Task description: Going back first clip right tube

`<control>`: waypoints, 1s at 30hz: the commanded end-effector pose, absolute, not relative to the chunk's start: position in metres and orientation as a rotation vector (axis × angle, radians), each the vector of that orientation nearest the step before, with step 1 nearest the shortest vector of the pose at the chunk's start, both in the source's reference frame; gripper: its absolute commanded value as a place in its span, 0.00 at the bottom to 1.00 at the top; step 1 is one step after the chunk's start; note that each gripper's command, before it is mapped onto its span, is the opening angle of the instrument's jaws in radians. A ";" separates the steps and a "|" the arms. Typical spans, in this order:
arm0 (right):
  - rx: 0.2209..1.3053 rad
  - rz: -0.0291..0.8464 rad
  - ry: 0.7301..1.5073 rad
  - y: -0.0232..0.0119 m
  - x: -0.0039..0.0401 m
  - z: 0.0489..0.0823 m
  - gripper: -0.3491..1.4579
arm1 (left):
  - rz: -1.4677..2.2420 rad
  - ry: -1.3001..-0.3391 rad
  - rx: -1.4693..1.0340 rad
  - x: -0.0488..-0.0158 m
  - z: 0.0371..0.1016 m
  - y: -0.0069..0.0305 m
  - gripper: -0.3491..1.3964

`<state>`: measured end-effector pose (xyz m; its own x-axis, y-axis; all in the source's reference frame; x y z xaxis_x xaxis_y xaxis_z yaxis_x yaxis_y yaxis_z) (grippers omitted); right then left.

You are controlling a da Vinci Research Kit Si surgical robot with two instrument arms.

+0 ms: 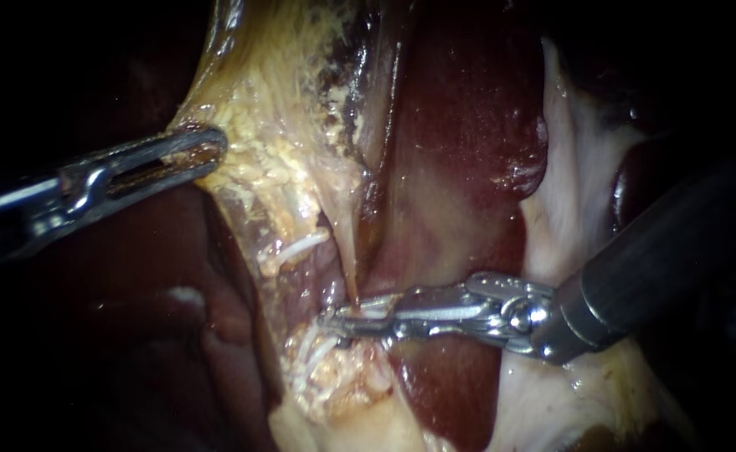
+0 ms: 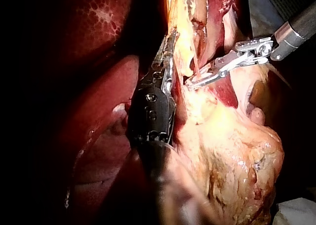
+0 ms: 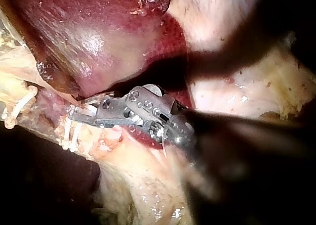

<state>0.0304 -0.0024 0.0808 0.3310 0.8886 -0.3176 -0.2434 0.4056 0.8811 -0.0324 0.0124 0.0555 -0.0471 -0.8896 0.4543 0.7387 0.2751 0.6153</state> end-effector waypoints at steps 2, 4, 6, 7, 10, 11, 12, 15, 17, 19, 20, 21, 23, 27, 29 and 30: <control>0.837 0.866 0.940 -0.0024 0.0304 0.0808 0.00 | -1.332 -0.923 0.206 -0.0324 0.0555 0.0123 0.00; 0.828 0.852 0.945 -0.0022 0.0304 0.0806 0.21 | -1.332 -0.923 0.206 -0.0323 0.0555 0.0123 0.00; 0.816 0.830 0.964 -0.0019 0.0303 0.0805 0.40 | -1.332 -0.923 0.206 -0.0323 0.0555 0.0123 0.00; 0.805 0.804 0.976 -0.0018 0.0303 0.0803 0.46 | -1.332 -0.923 0.206 -0.0323 0.0555 0.0123 0.00; 0.781 0.768 1.019 -0.0013 0.0302 0.0800 0.52 | -1.332 -0.923 0.206 -0.0323 0.0556 0.0123 0.00; 0.767 0.745 1.037 -0.0013 0.0301 0.0799 0.52 | -1.332 -0.923 0.206 -0.0323 0.0556 0.0124 0.00; 0.743 0.704 1.061 -0.0013 0.0300 0.0798 0.52 | -1.332 -0.923 0.206 -0.0323 0.0556 0.0124 0.00; 0.720 0.661 1.082 -0.0015 0.0293 0.0797 0.52 | -1.332 -0.923 0.206 -0.0323 0.0556 0.0123 0.00; 0.696 0.624 1.094 -0.0015 0.0286 0.0796 0.52 | -1.332 -0.923 0.207 -0.0322 0.0556 0.0123 0.00; 0.689 0.608 1.099 -0.0013 0.0280 0.0794 0.52 | -1.331 -0.924 0.207 -0.0322 0.0556 0.0123 0.00; 0.683 0.598 1.102 -0.0012 0.0278 0.0794 0.52 | -1.331 -0.924 0.207 -0.0322 0.0556 0.0123 0.00; 0.677 0.589 1.105 -0.0010 0.0276 0.0793 0.52 | -1.331 -0.924 0.207 -0.0322 0.0556 0.0123 0.00; 0.680 0.590 1.105 -0.0007 0.0272 0.0791 0.52 | -1.331 -0.924 0.207 -0.0322 0.0556 0.0123 0.00; 0.680 0.584 1.110 -0.0005 0.0265 0.0788 0.52 | -1.331 -0.924 0.207 -0.0322 0.0556 0.0123 0.00; 0.681 0.584 1.113 -0.0005 0.0262 0.0788 0.52 | -1.331 -0.924 0.206 -0.0322 0.0556 0.0123 0.00; 0.682 0.584 1.113 -0.0005 0.0261 0.0788 0.52 | -1.331 -0.924 0.206 -0.0322 0.0556 0.0123 0.00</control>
<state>0.0260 -0.0005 0.0788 0.3352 0.7230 -0.6040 -0.0846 0.6616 0.7450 -0.0322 0.0123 0.0556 -0.0456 -0.8895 0.4547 0.7377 0.2770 0.6157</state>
